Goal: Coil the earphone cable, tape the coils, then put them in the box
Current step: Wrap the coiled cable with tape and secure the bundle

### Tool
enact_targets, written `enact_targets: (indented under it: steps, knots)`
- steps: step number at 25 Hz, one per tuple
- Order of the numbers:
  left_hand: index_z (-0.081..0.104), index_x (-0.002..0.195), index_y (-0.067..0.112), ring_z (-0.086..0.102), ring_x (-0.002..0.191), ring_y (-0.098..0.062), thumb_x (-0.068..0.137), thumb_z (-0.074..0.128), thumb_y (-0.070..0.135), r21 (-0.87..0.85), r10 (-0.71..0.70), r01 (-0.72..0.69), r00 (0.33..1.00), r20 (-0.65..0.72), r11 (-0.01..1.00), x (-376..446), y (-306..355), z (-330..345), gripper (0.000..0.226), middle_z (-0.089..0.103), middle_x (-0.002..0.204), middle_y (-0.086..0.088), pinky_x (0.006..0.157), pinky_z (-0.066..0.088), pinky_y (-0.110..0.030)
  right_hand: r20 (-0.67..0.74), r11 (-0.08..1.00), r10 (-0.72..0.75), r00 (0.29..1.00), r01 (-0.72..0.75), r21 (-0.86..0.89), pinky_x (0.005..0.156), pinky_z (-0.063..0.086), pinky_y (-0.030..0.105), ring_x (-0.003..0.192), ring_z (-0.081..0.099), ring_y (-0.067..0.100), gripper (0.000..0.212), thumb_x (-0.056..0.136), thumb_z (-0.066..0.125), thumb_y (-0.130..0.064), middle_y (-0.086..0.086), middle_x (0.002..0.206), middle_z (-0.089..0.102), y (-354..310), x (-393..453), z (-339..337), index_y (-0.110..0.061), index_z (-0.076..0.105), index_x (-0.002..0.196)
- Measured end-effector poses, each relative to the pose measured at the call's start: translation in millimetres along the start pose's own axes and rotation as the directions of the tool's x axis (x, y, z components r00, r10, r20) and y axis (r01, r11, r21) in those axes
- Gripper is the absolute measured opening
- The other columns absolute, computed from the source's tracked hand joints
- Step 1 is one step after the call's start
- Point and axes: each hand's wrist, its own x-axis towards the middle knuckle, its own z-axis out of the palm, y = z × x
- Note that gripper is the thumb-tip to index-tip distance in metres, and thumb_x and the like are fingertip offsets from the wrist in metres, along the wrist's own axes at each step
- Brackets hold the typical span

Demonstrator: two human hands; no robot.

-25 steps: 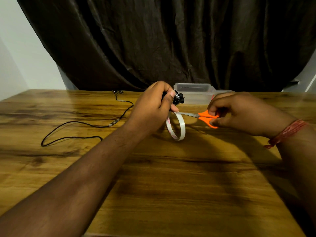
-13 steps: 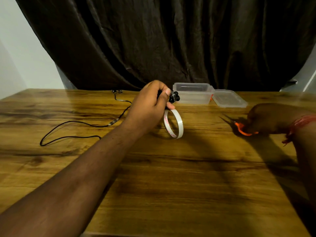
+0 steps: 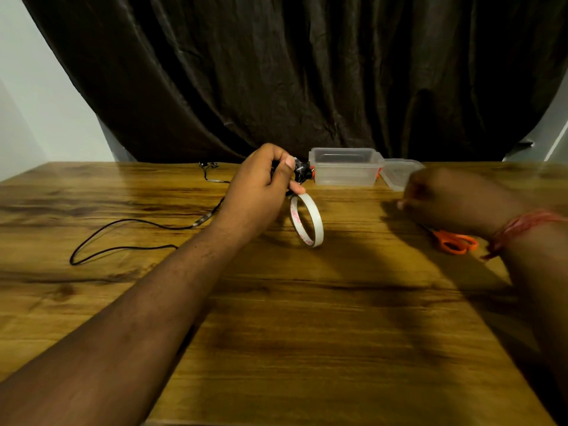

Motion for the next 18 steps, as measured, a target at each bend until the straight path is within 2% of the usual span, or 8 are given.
enact_targets:
  steps: [1, 3, 6, 8, 11, 13, 15, 18]
  knots:
    - [0.054, 0.098, 0.018, 0.067, 0.081, 0.002, 0.102, 0.042, 0.03, 0.001, 0.012, -0.012, 1.0, 0.002, 1.0, -0.1, 0.1, 0.5, 0.017, 0.07, 0.074, 0.006, 0.085, 0.051, -0.041, -0.053, 0.983, -0.049, 0.997, 0.058, 0.176, 0.069, 0.042, 0.031, 0.08, 0.059, 0.019, 0.019, 0.086, 0.066, -0.04, 0.002, 0.086, 0.066, -11.0, 0.4, 8.2, -0.022, 0.064, 0.083]
    - [0.053, 0.096, 0.02, 0.066, 0.082, 0.001, 0.102, 0.043, 0.029, 0.018, 0.052, -0.052, 0.999, 0.002, 0.998, -1.0, 0.4, 2.2, 0.014, 0.07, 0.073, 0.007, 0.085, 0.05, -0.043, -0.023, 0.809, -0.153, 0.988, 0.138, 0.571, 0.079, 0.054, 0.037, 0.088, 0.066, 0.02, 0.022, 0.087, 0.065, -0.041, 0.002, 0.092, 0.071, -40.1, -3.3, 28.7, -0.021, 0.069, 0.093]
    - [0.052, 0.095, 0.021, 0.064, 0.084, -0.006, 0.101, 0.043, 0.029, 0.046, 0.118, -0.118, 0.993, 0.008, 0.992, -3.4, 2.3, 3.9, 0.013, 0.069, 0.072, 0.009, 0.082, 0.049, -0.047, 0.042, 0.515, -0.197, 0.98, 0.067, 0.855, 0.088, 0.054, 0.033, 0.094, 0.069, 0.024, 0.023, 0.092, 0.063, -0.023, 0.018, 0.102, 0.072, -65.4, -7.2, 52.6, -0.002, 0.071, 0.098]
    - [0.052, 0.095, 0.02, 0.065, 0.084, -0.008, 0.101, 0.043, 0.028, 0.045, 0.148, -0.148, 0.989, 0.016, 0.988, -4.1, 3.6, 4.5, 0.014, 0.068, 0.072, 0.009, 0.08, 0.05, -0.05, 0.094, 0.362, -0.202, 0.975, -0.015, 0.932, 0.082, 0.056, 0.031, 0.085, 0.068, 0.023, 0.023, 0.093, 0.06, -0.012, 0.024, 0.095, 0.071, -68.6, -8.5, 53.1, 0.009, 0.068, 0.097]
    - [0.054, 0.097, 0.015, 0.065, 0.083, -0.009, 0.101, 0.043, 0.025, 0.046, 0.18, -0.181, 0.983, 0.028, 0.982, -4.8, 5.1, 5.6, 0.015, 0.066, 0.074, 0.008, 0.079, 0.05, -0.048, 0.154, 0.206, -0.2, 0.968, -0.112, 0.972, 0.094, 0.05, 0.039, 0.089, 0.066, 0.013, 0.026, 0.091, 0.06, -0.007, 0.007, 0.077, 0.073, -66.8, -5.2, 56.6, 0.017, 0.061, 0.099]
    - [0.054, 0.098, 0.013, 0.065, 0.082, -0.006, 0.101, 0.044, 0.024, 0.042, 0.189, -0.191, 0.981, 0.041, 0.981, -5.9, 7.2, 6.3, 0.016, 0.065, 0.076, 0.008, 0.079, 0.051, -0.046, 0.164, 0.188, -0.205, 0.965, -0.125, 0.974, 0.104, 0.045, 0.043, 0.101, 0.064, 0.014, 0.03, 0.092, 0.061, -0.011, 0.002, 0.08, 0.074, -66.7, -3.6, 59.8, 0.018, 0.06, 0.102]
    - [0.055, 0.097, 0.012, 0.064, 0.079, -0.002, 0.101, 0.045, 0.023, 0.039, 0.191, -0.192, 0.981, 0.035, 0.981, -6.6, 9.1, 6.2, 0.016, 0.063, 0.075, 0.011, 0.078, 0.05, -0.041, 0.151, 0.18, -0.214, 0.965, -0.113, 0.977, 0.106, 0.044, 0.043, 0.112, 0.063, 0.014, 0.033, 0.093, 0.059, -0.013, 0.009, 0.089, 0.076, -65.2, -1.8, 62.7, 0.019, 0.059, 0.1]
    - [0.055, 0.096, 0.012, 0.063, 0.078, 0.0, 0.102, 0.045, 0.023, 0.035, 0.184, -0.185, 0.983, 0.026, 0.982, -6.7, 9.2, 5.8, 0.015, 0.062, 0.074, 0.013, 0.075, 0.048, -0.036, 0.154, 0.173, -0.222, 0.963, -0.117, 0.978, 0.09, 0.051, 0.035, 0.107, 0.066, 0.015, 0.031, 0.094, 0.056, -0.01, 0.012, 0.095, 0.075, -63.3, -2.3, 61.7, 0.02, 0.058, 0.102]
